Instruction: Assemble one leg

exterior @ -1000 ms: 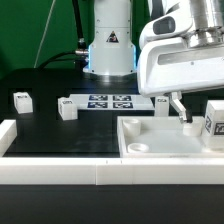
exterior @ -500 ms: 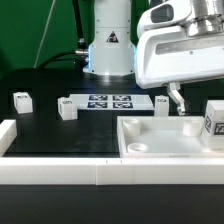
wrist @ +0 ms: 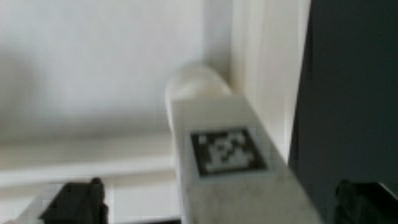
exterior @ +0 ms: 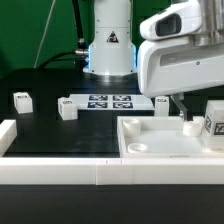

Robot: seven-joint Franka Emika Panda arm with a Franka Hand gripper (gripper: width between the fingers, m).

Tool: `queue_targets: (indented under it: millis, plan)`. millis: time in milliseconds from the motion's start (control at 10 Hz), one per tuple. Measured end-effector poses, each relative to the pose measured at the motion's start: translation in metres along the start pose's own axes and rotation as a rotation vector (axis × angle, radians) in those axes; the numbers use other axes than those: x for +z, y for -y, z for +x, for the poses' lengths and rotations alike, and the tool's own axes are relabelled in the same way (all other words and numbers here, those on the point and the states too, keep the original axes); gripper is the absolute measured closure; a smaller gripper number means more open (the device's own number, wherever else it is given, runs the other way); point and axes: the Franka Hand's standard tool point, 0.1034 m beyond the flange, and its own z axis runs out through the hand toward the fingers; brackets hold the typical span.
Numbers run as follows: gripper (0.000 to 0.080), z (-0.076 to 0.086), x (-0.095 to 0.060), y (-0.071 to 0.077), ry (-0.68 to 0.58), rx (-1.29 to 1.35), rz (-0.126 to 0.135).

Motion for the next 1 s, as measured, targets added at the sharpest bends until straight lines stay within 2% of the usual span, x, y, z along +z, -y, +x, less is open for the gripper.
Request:
queue_targets:
  millis: [100, 200, 500, 600, 700, 800, 1000]
  plan:
    - [0.0150, 0.0014, -0.0006, 0.0000, 0.075, -0.003, 0.006]
    - [0.0150, 0.0080, -0.0001, -0.0001, 0.064, -0.004, 0.004]
    - [0.0180, 0.0072, 0.0006, 0.0003, 0.060, -0.003, 0.003]
    - [0.0371, 0.0071, 0.0007, 0.0003, 0.060, -0.003, 0.003]
    - [0.0371, 0.0071, 0.0008, 0.0002, 0.060, 0.007, 0.003]
    - [0.0504, 0.0074, 0.0005, -0.0015, 0.060, 0.027, 0.001]
    - [0.0504, 0.0074, 0.0004, -0.0018, 0.060, 0.084, 0.000]
